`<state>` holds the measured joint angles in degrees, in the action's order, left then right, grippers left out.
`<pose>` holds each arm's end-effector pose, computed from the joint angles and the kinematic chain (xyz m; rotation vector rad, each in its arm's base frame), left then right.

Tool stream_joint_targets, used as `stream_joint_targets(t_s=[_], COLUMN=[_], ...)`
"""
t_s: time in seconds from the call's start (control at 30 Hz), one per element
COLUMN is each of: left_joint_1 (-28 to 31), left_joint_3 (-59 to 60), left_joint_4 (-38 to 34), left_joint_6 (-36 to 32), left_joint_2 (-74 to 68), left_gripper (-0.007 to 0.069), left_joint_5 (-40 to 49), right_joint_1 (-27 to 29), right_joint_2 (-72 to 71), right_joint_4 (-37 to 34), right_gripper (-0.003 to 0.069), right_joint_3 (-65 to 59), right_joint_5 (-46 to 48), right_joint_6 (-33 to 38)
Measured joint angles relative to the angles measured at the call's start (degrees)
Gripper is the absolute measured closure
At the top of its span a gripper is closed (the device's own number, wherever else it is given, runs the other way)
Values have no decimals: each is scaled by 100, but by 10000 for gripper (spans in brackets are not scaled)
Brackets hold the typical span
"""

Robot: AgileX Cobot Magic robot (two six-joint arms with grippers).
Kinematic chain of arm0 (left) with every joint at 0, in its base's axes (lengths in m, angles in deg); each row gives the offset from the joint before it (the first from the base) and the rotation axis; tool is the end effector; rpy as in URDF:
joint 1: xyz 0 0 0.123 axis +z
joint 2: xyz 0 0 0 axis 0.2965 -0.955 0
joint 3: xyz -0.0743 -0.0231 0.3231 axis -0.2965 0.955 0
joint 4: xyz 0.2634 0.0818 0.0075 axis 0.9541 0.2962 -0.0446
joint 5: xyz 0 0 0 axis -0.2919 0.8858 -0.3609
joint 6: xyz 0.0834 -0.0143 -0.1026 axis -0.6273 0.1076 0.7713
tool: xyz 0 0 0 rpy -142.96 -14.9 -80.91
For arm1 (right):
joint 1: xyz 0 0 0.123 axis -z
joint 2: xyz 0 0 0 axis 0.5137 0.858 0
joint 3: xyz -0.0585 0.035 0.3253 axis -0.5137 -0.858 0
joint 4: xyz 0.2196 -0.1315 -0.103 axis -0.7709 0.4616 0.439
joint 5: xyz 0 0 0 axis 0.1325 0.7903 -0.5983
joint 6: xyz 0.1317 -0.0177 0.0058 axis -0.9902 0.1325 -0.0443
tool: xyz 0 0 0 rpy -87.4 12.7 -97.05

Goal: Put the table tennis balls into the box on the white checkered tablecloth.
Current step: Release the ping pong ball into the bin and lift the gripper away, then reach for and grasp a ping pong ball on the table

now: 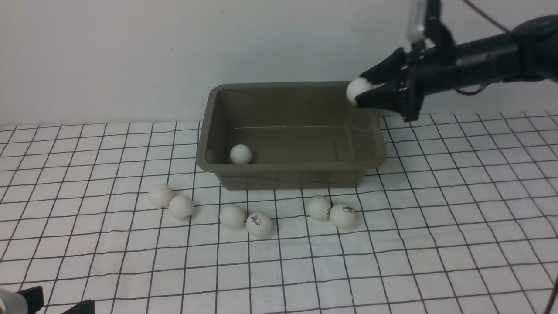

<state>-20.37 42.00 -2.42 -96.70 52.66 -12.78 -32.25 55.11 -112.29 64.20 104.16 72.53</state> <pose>0.0751 -0.0386 0.2518 0.1970 2.0762 -0.3172 0.5301 0.1285 0.2498 -1.4217 1.4810 0.6719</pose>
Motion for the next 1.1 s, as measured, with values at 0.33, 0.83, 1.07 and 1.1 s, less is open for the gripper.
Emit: stream_joint_targets(t_s=[0.33, 0.83, 1.07, 1.1], left_joint_1=[0, 0, 0, 0], left_joint_3=[0, 0, 0, 0], left_joint_4=[0, 0, 0, 0], left_joint_6=[0, 0, -5, -5], left_joint_2=[0, 0, 0, 0], left_gripper=[153, 153, 153, 153], left_joint_5=[0, 0, 0, 0], right_joint_1=[-698, 290, 445, 407], right_joint_2=[339, -1556, -2614, -2887], right_joint_4=[287, 308, 2553, 3063], right_gripper=[282, 91, 97, 97], right_joint_3=[-11, -43, -43, -43], right_joint_5=[-1245, -1854, -1379, -1040], right_joint_6=[-283, -1955, -4796, -5755])
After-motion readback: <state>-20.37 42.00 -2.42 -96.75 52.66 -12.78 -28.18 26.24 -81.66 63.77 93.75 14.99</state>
